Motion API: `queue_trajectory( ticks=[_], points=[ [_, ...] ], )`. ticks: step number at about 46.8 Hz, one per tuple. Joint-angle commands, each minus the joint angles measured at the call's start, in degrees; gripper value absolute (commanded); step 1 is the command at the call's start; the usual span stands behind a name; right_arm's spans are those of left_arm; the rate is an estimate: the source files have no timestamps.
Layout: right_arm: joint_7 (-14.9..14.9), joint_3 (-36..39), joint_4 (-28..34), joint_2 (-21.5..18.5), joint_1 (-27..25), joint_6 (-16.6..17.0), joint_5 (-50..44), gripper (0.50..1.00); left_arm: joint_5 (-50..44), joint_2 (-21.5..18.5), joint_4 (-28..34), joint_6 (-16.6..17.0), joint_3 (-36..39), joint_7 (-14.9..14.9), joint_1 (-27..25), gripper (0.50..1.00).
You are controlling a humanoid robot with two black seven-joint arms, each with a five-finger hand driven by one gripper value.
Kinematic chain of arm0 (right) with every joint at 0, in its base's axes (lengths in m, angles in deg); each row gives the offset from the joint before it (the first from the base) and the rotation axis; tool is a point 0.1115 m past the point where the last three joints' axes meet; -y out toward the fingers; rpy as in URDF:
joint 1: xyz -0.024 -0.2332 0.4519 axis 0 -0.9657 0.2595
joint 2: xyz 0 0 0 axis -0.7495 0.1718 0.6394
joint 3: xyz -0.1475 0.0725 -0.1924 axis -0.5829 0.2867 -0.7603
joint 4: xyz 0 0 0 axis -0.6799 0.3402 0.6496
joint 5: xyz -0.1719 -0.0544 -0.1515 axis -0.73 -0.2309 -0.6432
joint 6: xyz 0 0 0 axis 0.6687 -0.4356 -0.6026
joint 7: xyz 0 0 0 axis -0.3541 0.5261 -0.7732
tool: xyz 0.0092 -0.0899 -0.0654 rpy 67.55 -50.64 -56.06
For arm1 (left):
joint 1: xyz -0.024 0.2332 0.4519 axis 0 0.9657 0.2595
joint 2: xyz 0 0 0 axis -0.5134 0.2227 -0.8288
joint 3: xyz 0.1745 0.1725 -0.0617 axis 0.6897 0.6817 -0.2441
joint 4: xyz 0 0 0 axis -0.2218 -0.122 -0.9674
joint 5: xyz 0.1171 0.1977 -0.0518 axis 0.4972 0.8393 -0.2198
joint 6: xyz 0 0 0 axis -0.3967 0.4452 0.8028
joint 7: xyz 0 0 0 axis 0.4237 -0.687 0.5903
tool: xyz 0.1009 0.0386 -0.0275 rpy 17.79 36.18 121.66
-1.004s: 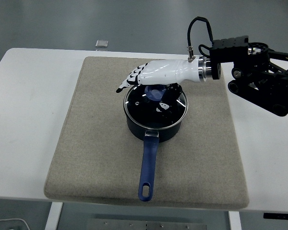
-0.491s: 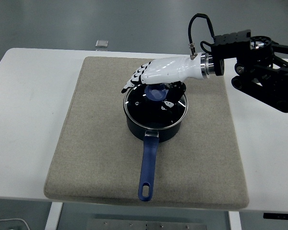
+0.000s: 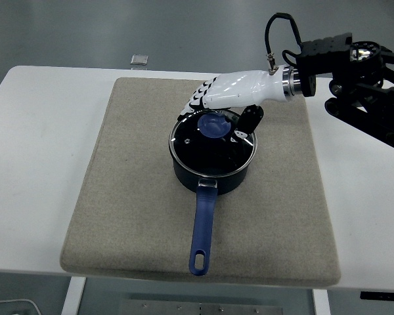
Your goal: Lift the pot lid and place it to the right of the pot.
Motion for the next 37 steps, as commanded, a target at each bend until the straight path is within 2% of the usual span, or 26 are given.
queue_trajectory(
  ticks=[1, 37],
  points=[
    [0.0, 0.0, 0.0, 0.4, 0.1, 0.0, 0.0, 0.909, 0.0, 0.0, 0.0, 0.0, 0.0, 0.0, 0.0, 1.0],
    [0.0, -2.8, 0.8, 0.5, -0.1, -1.9, -0.3, 0.899, 0.0, 0.0, 0.0, 0.0, 0.0, 0.0, 0.0, 1.0]
  ],
)
